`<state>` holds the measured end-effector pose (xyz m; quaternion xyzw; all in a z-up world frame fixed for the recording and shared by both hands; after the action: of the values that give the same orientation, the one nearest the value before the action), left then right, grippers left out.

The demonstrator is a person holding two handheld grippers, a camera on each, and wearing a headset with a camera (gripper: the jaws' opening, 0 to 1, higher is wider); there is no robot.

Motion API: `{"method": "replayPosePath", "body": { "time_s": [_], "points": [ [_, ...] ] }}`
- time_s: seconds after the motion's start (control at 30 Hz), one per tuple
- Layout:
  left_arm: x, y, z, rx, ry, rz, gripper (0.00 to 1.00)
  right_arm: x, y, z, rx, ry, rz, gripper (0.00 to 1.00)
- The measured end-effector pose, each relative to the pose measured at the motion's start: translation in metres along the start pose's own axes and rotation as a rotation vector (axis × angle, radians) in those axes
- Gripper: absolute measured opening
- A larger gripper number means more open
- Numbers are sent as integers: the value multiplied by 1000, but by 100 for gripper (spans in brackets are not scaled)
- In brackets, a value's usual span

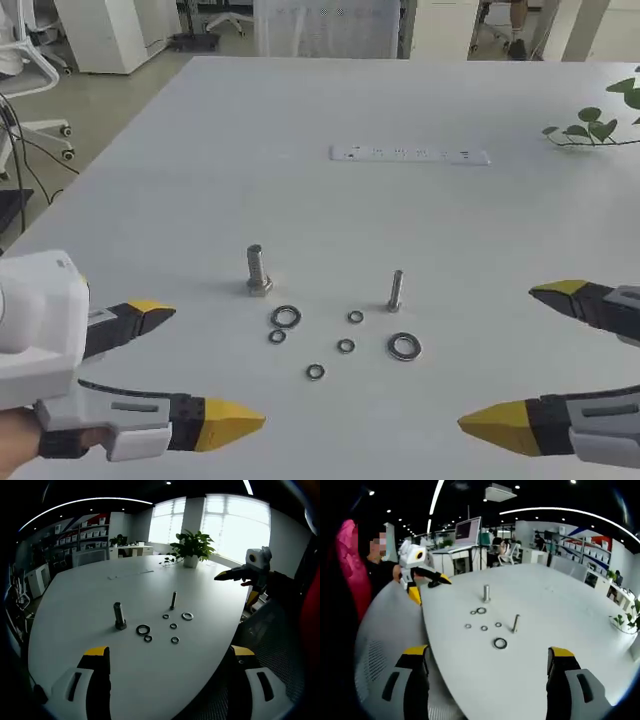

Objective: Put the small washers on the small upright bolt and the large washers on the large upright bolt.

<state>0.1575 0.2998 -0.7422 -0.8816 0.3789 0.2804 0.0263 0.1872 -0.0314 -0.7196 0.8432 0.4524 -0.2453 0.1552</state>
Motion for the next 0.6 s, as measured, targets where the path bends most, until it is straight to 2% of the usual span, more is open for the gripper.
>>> {"method": "replayPosePath", "body": {
  "time_s": [0.6],
  "points": [
    [0,-1,0,0,-2,3,97,2,0,-1,-4,-9,-10,97]
  ]
}}
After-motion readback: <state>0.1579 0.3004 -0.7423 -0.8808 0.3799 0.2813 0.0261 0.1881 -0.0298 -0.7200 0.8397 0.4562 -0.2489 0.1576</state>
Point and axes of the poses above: the centre of the closed fingertips' face, and the gripper's own axes: x roughly forward along the fingers, y roughly to its right, z roughly out of its underside, the point moved 9 cm from there along -x, roughly backward along the fingers, and after that the axes turned 3 degrees about z, right-handed, at the moved point
